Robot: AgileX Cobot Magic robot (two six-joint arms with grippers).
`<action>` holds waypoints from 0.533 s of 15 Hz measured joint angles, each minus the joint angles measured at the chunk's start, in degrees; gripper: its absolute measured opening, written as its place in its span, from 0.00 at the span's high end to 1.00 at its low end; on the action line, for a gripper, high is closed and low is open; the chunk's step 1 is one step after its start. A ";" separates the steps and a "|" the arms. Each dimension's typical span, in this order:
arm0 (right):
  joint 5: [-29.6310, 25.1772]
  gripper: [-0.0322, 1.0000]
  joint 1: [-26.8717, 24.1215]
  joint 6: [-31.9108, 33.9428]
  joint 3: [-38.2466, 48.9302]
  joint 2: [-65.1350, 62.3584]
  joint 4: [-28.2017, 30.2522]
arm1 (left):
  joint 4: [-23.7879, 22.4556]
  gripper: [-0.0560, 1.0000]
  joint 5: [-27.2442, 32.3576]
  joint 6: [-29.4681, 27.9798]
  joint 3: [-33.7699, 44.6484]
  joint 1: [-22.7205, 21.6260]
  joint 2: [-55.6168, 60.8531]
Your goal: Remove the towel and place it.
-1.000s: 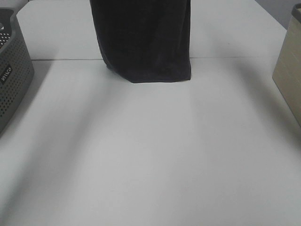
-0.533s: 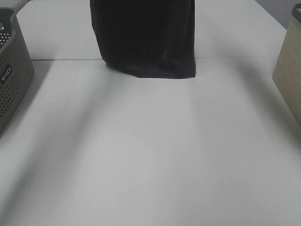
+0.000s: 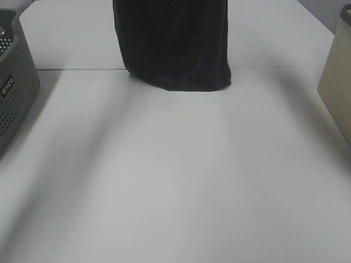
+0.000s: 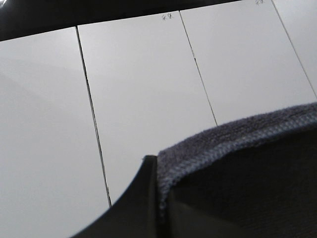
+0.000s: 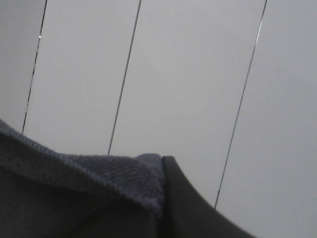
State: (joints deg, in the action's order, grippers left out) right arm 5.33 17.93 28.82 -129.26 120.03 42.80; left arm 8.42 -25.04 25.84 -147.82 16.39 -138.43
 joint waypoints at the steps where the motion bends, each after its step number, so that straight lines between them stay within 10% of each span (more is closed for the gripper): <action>1: 0.00 0.96 0.00 0.00 0.00 0.00 0.00 | -0.46 0.95 1.03 0.00 0.00 0.00 0.00; 5: -3.90 0.96 -0.06 0.00 0.00 0.00 -2.01 | -1.60 0.95 11.40 0.00 0.00 -0.11 0.86; 8: -17.02 0.96 0.00 -0.74 0.00 -0.74 -10.66 | -1.95 0.95 28.53 0.17 0.00 0.06 4.30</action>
State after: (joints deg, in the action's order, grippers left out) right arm -11.69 17.93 28.07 -129.26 119.29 32.14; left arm 6.47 3.50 26.01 -147.82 16.44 -134.13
